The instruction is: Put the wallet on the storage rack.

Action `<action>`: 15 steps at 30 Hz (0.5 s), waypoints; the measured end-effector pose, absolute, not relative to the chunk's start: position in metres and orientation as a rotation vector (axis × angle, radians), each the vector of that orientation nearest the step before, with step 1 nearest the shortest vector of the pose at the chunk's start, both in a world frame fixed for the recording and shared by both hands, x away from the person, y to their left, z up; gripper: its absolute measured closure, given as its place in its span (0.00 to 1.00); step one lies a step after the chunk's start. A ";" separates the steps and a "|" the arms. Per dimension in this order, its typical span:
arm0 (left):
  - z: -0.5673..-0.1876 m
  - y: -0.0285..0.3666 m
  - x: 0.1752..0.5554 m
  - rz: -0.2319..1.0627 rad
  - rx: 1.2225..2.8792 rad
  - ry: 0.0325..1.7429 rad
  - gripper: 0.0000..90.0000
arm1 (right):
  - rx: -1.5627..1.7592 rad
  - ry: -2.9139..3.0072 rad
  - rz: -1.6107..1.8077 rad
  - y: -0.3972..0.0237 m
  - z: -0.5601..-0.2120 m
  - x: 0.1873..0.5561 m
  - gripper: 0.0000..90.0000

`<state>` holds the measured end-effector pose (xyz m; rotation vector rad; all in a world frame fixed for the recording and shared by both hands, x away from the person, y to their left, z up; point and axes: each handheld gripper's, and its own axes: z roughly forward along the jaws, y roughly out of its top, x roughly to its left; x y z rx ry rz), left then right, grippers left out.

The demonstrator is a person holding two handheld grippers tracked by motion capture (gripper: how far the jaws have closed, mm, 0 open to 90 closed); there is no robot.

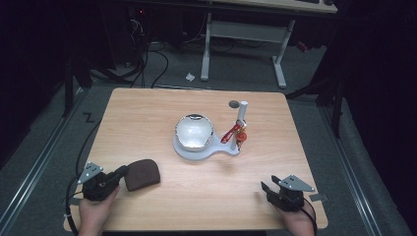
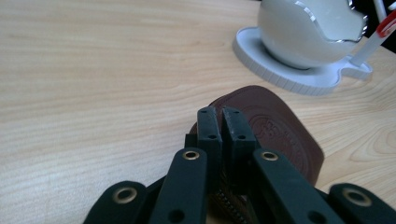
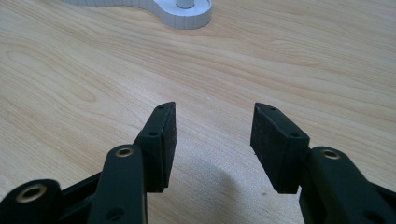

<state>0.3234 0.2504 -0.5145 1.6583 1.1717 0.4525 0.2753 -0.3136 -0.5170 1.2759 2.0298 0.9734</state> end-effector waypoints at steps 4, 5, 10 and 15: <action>-0.509 0.247 0.319 0.470 1.648 1.144 0.97 | 1.275 2.031 0.974 -0.314 -0.518 0.276 0.57; -0.508 0.246 0.319 0.470 1.649 1.136 0.97 | 1.275 2.031 0.975 -0.314 -0.518 0.276 0.57; -0.505 0.246 0.316 0.479 1.644 1.110 0.97 | 1.288 2.030 0.976 -0.315 -0.518 0.276 0.57; -0.502 0.244 0.312 0.495 1.638 1.088 0.97 | 1.293 2.027 0.980 -0.315 -0.519 0.276 0.57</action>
